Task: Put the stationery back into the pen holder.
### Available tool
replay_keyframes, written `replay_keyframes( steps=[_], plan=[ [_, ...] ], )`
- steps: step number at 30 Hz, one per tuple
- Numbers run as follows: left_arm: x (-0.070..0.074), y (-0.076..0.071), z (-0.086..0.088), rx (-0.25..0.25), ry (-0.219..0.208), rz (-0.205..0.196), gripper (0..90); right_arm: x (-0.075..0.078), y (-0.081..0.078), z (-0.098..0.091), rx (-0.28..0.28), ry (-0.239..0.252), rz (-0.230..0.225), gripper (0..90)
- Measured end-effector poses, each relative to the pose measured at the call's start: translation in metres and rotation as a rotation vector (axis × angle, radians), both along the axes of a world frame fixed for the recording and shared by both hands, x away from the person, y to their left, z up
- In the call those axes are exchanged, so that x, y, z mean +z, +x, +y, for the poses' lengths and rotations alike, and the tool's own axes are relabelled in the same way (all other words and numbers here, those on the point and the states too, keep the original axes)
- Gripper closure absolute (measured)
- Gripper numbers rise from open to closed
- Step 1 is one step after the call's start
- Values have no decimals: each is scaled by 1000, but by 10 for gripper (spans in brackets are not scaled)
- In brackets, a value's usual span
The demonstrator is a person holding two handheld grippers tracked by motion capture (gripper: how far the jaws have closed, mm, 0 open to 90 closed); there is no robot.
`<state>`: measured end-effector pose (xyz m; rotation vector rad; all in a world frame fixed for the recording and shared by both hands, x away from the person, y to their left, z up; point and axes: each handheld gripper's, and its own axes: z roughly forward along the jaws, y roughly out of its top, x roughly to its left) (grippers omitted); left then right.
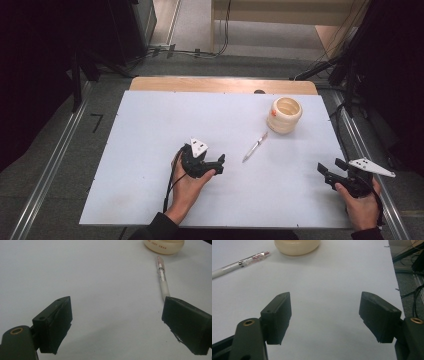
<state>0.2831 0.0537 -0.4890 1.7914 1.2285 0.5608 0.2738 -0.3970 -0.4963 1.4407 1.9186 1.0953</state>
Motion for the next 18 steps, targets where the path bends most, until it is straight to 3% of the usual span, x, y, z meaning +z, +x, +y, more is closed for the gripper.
replay_keyframes(
  steps=[18],
  plan=[
    [-1, 11, -28, -38, 2, 13, 100, 0, 0, 0, 0, -2, 1, 243]
  ],
)
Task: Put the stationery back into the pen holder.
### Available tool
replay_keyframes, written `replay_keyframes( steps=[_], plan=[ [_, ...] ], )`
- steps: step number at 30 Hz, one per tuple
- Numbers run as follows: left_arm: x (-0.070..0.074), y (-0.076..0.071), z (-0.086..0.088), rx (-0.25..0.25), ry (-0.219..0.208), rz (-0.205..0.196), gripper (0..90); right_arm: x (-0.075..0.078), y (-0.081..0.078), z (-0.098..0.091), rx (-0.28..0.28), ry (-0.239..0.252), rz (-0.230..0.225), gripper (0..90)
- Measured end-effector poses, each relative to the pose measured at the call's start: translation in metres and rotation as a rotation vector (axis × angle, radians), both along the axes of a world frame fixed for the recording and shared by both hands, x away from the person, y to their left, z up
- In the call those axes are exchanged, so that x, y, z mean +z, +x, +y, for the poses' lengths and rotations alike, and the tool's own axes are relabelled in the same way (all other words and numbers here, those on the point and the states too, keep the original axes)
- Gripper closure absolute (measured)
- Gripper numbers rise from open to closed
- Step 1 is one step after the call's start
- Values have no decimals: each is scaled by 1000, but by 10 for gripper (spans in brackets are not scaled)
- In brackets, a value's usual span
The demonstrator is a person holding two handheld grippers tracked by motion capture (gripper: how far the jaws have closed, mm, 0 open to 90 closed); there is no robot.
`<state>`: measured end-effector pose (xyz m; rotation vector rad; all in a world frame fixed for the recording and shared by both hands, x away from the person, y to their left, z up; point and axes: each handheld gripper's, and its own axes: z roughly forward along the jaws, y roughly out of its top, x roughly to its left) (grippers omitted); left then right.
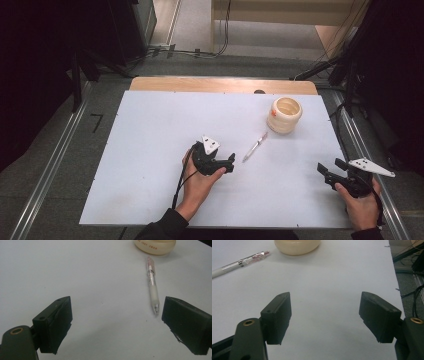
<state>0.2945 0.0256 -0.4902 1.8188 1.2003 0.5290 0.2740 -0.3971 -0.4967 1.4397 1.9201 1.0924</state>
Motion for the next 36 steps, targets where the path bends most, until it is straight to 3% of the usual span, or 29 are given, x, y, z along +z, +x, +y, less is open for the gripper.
replay_keyframes(
  steps=[36],
  plan=[
    [-9, 19, -44, -53, 24, 50, 125, -1, 1, -1, 7, 1, 9, 243]
  ],
)
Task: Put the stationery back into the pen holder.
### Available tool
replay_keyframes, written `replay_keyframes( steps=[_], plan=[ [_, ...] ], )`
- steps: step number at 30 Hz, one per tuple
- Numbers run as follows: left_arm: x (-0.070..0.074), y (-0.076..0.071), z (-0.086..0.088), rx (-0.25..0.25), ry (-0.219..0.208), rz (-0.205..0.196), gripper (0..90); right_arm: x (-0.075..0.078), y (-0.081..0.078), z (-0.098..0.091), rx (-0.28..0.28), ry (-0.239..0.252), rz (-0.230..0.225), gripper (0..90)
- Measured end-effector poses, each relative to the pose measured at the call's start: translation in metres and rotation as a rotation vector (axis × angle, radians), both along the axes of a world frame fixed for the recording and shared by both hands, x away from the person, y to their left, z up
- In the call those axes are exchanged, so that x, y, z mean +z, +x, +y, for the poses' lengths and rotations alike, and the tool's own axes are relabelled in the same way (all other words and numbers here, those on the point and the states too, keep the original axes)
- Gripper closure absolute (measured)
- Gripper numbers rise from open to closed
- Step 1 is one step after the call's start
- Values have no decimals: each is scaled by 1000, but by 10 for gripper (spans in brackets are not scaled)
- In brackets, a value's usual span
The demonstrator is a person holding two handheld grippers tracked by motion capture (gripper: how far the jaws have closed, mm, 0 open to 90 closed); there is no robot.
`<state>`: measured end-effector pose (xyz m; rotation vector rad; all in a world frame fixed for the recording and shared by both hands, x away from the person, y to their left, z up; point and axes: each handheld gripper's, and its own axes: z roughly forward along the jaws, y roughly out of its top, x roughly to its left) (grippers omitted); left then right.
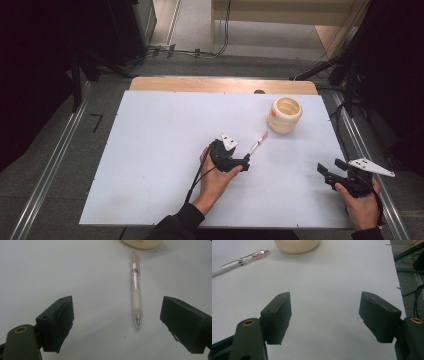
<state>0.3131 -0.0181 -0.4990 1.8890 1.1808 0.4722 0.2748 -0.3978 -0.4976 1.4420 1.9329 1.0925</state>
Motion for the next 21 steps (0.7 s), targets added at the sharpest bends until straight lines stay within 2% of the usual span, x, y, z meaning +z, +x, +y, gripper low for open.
replay_keyframes(
  steps=[5, 11, 13, 21],
  plan=[
    [-4, 4, -4, -8, 16, 17, 143, 0, 0, 0, 1, 1, 3, 243],
    [-7, 7, -10, -4, 7, 24, 152, 0, 0, 0, 0, 1, 5, 243],
    [-7, 8, -11, -15, 17, 32, 156, 0, 0, 0, 0, 1, 4, 243],
    [-8, 10, -21, -28, 43, 26, 216, 0, 0, 0, 1, 0, 6, 244]
  ],
)
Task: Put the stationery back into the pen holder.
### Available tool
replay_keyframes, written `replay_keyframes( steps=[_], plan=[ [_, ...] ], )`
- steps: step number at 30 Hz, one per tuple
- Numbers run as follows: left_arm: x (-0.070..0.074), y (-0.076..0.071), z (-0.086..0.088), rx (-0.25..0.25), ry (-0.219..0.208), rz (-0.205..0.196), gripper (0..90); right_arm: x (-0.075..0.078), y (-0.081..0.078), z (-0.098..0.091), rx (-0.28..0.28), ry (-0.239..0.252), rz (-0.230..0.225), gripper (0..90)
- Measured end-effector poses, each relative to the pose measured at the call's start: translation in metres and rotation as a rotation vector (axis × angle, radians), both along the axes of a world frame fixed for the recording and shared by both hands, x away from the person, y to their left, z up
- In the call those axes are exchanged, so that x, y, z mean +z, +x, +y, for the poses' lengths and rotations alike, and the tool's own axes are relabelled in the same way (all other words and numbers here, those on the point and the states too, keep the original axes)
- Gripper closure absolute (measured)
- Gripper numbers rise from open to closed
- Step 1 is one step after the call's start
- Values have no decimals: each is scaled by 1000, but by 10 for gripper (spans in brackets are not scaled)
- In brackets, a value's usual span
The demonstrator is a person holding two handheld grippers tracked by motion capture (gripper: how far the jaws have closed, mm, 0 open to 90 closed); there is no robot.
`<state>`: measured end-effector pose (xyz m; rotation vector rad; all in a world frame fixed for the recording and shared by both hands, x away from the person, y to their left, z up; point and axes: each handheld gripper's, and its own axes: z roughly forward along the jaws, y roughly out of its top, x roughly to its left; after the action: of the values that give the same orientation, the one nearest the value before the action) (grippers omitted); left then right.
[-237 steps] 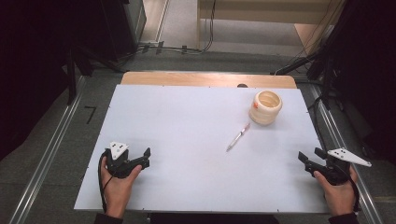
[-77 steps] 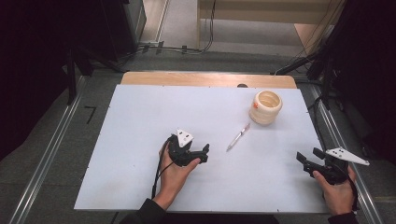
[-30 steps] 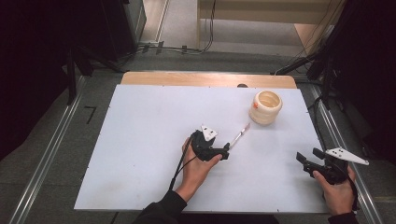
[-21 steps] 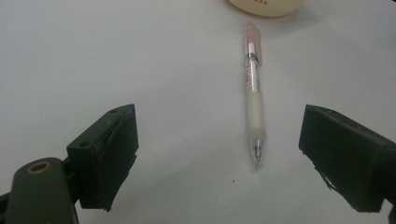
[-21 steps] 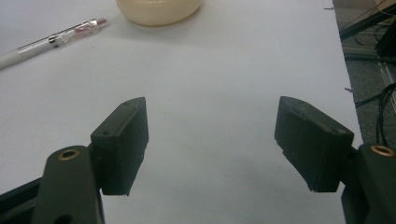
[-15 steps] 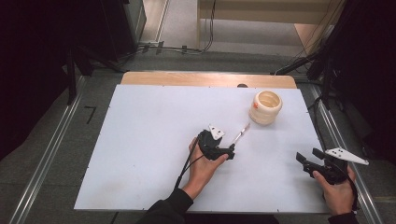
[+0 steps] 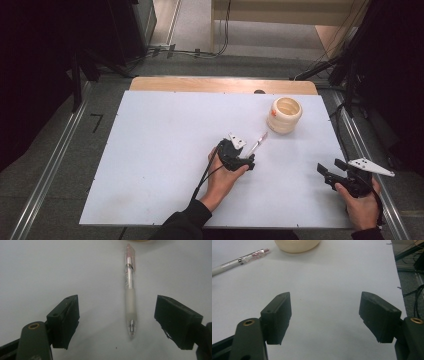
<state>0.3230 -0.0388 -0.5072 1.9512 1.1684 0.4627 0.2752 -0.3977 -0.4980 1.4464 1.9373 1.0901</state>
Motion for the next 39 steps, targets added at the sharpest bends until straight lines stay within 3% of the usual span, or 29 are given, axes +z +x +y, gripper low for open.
replay_keyframes(
  steps=[17, 25, 33, 39],
  plan=[
    [-5, 4, -13, -13, 45, 14, 375, 0, 0, 0, 3, -7, -1, 245],
    [-5, 2, -15, -26, 76, -13, 530, 0, 1, 0, 10, -14, -2, 246],
    [-5, 1, -17, -38, 82, -20, 704, 0, 1, 1, 12, -19, -3, 246],
    [-6, 0, -19, -46, 81, -20, 757, 0, 2, 2, 15, -22, -3, 247]
  ],
)
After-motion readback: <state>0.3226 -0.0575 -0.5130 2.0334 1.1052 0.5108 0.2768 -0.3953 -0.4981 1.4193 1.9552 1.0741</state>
